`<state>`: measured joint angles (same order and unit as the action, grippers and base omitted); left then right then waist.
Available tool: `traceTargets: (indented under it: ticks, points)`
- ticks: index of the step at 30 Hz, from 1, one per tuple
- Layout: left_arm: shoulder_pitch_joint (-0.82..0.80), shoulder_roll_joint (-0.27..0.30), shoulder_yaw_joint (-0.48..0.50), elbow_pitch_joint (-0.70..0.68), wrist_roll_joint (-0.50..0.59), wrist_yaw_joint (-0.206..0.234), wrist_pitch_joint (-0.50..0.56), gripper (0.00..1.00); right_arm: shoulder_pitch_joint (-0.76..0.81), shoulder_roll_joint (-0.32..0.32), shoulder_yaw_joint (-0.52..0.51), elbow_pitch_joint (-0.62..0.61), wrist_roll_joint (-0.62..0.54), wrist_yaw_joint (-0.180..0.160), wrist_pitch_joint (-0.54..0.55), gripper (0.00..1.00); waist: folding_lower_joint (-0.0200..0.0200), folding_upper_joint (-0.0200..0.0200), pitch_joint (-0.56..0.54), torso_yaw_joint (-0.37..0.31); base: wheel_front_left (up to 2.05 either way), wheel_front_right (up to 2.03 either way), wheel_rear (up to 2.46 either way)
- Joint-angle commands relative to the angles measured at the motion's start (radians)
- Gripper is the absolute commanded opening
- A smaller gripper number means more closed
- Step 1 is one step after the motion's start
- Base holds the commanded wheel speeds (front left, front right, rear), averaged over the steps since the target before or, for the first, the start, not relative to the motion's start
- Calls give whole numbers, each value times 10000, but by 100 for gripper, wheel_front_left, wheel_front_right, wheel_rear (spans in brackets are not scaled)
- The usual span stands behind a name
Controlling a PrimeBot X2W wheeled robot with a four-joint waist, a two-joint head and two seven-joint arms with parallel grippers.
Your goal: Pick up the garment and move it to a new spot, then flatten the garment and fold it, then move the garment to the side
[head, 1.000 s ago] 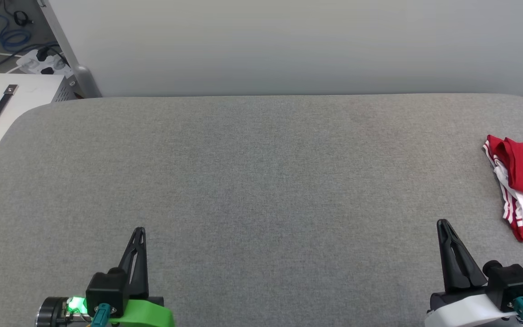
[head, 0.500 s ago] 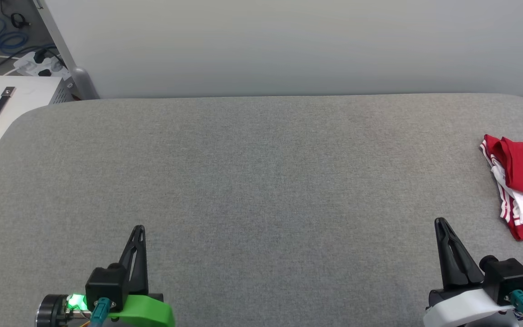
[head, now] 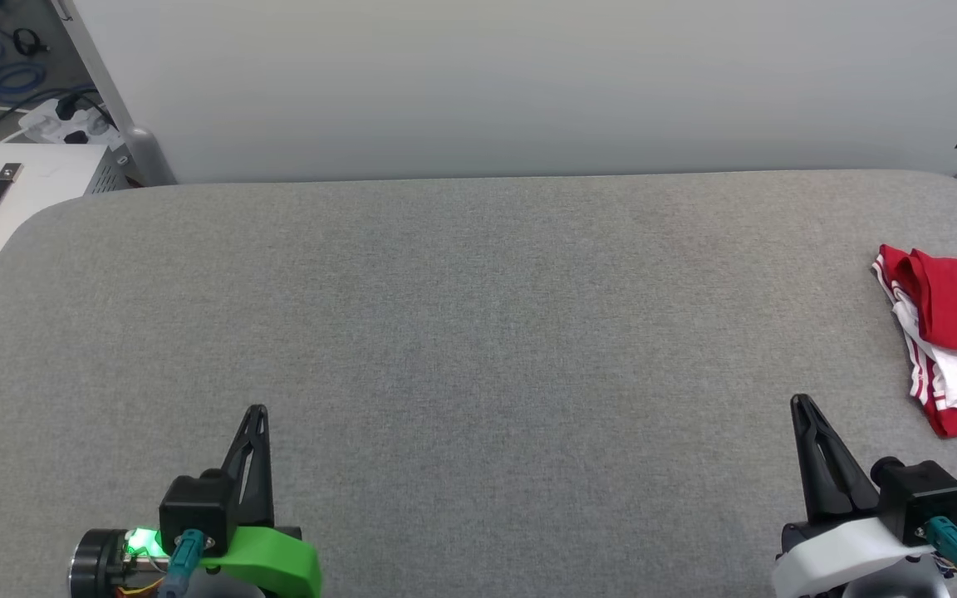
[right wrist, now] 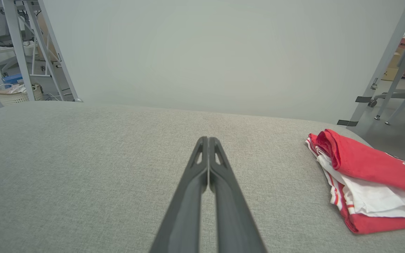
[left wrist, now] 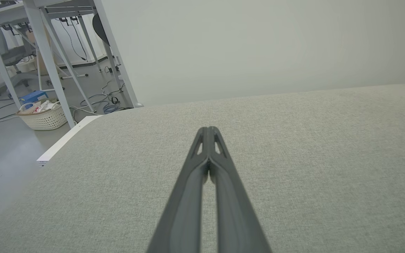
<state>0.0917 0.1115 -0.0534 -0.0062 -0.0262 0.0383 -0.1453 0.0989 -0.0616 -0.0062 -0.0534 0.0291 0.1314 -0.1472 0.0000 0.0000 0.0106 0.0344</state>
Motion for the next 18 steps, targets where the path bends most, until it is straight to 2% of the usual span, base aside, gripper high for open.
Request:
traceTargets:
  ticks: [1, 18]
  points:
    - [-211, -77, 64, 23, 64, -68, 52, 0, -206, 47, 11, 53, -74, -3, 58, 0, 0, 0, -2, -7, 0, 0, 0]
    - [-381, -207, 178, 32, 111, -144, 390, 0, -395, 63, 23, 169, -127, -4, 399, 0, 0, 0, -27, -88, 0, 0, 0]
